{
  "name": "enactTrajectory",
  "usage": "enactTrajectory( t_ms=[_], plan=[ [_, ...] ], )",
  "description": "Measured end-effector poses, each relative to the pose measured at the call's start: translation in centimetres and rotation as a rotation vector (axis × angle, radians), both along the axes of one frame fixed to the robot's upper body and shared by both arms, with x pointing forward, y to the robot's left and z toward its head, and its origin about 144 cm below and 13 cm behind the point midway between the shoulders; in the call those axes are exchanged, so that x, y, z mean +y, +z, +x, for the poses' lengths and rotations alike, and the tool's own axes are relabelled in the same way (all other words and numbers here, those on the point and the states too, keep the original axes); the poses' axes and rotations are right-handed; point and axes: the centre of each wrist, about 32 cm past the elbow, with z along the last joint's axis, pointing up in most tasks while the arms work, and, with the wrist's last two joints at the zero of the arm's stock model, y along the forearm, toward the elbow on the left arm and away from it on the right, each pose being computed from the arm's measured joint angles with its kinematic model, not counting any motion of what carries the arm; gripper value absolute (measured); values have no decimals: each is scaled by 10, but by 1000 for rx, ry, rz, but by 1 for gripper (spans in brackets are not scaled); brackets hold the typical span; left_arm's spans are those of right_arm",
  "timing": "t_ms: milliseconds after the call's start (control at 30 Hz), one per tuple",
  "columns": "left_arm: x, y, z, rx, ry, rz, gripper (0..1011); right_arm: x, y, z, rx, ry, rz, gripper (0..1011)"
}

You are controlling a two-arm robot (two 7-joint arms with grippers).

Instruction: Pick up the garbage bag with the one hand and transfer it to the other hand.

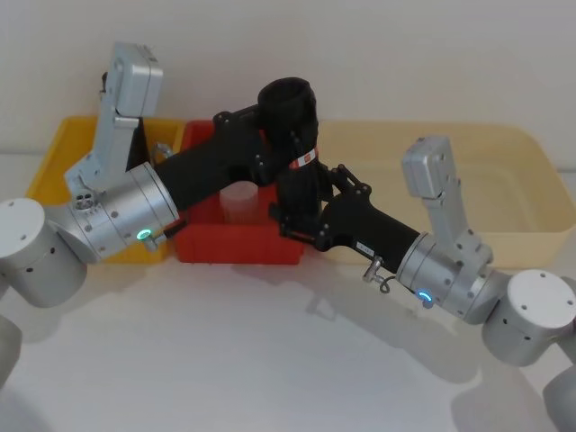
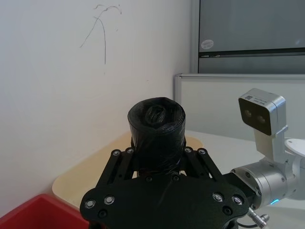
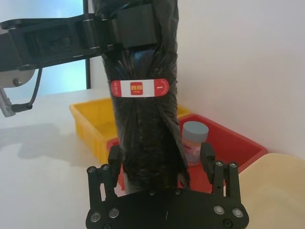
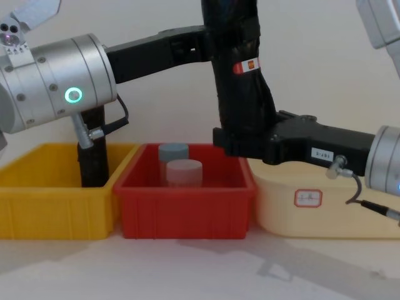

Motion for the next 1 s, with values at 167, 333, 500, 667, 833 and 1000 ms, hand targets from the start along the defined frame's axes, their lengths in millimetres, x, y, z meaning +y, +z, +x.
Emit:
enactTrajectory(
  t_ms=[167,333,500,667,833,1000],
  plan=[
    [0,0,0,0,0,0,380,0,1,1,0,-7,3,945],
    [0,0,0,0,0,0,380,-1,2,2,3,-6,5,824],
    [0,0,0,0,0,0,380,-2,3,2,14,-5,0,696],
    [0,0,0,0,0,0,380,-2,5,1,23,-3,-11,557],
    [0,0,0,0,0,0,380,-1,6,0,29,-3,-16,559],
    [0,0,0,0,0,0,380,0,6,-1,33,-6,-17,559]
  ],
)
